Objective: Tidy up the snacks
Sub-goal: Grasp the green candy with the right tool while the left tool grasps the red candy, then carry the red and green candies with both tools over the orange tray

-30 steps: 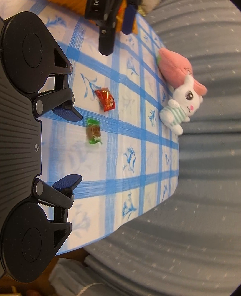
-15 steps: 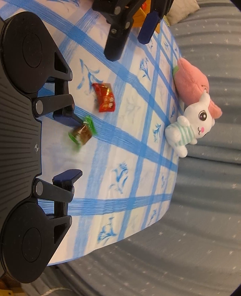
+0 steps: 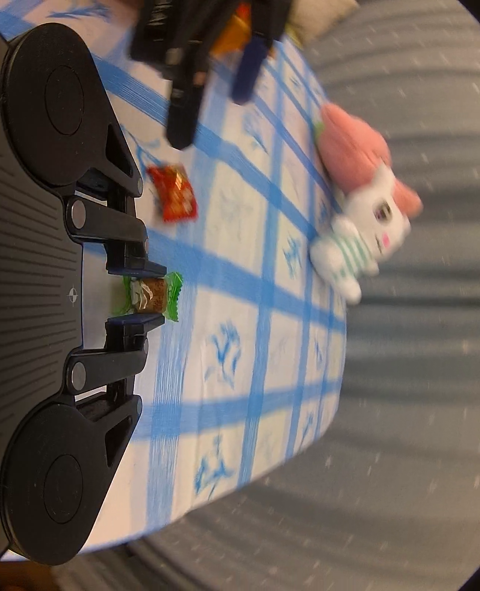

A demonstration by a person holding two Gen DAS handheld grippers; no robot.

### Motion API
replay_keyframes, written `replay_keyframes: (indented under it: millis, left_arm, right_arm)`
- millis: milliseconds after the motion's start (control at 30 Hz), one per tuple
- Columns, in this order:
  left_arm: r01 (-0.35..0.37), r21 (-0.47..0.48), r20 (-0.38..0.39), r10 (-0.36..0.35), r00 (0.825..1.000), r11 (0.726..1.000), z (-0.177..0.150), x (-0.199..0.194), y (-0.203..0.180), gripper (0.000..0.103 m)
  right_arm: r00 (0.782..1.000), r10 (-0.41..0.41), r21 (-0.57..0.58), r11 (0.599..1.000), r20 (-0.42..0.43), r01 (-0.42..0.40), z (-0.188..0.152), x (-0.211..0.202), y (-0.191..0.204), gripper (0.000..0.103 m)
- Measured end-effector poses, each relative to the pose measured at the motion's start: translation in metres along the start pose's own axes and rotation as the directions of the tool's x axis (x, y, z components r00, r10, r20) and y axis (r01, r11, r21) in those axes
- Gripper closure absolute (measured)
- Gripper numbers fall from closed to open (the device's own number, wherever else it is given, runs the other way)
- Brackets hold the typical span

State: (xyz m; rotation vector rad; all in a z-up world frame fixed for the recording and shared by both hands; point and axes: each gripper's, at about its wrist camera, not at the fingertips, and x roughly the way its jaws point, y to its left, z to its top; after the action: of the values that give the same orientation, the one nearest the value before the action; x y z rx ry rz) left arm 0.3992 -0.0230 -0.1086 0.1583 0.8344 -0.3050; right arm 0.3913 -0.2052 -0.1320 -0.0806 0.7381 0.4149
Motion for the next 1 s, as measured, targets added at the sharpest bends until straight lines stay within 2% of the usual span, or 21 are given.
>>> replay_keyframes:
  millis: [167, 300, 567, 700, 1000]
  left_arm:
    - [0.02, 0.06, -0.03, -0.018, 0.999, 0.998, 0.001, 0.022, -0.011, 0.038]
    - [0.036, 0.078, -0.039, -0.033, 0.999, 0.996, 0.001, 0.034, -0.014, 0.047]
    - [0.065, 0.103, -0.047, -0.061, 0.997, 0.993, 0.003, 0.047, -0.02, 0.066]
    - [0.07, 0.11, -0.054, -0.065, 0.996, 0.991, 0.002, 0.045, -0.022, 0.083]
    - [0.034, 0.011, -0.051, -0.034, 0.998, 0.999, -0.016, 0.015, -0.026, 0.084]
  right_arm:
    - [0.999, -0.05, 0.119, 0.992, -0.007, 0.05, 0.001, -0.009, -0.023, 0.083]
    - [0.998, -0.06, 0.157, 0.986, -0.013, 0.062, 0.001, -0.011, -0.033, 0.083]
    - [0.999, -0.05, 0.158, 0.986, -0.014, 0.051, 0.0, -0.011, -0.03, 0.083]
    - [0.998, -0.054, 0.161, 0.985, -0.014, 0.055, 0.0, -0.012, -0.029, 0.083]
    - [0.998, -0.051, 0.19, 0.98, -0.033, 0.056, -0.001, -0.025, -0.022, 0.083]
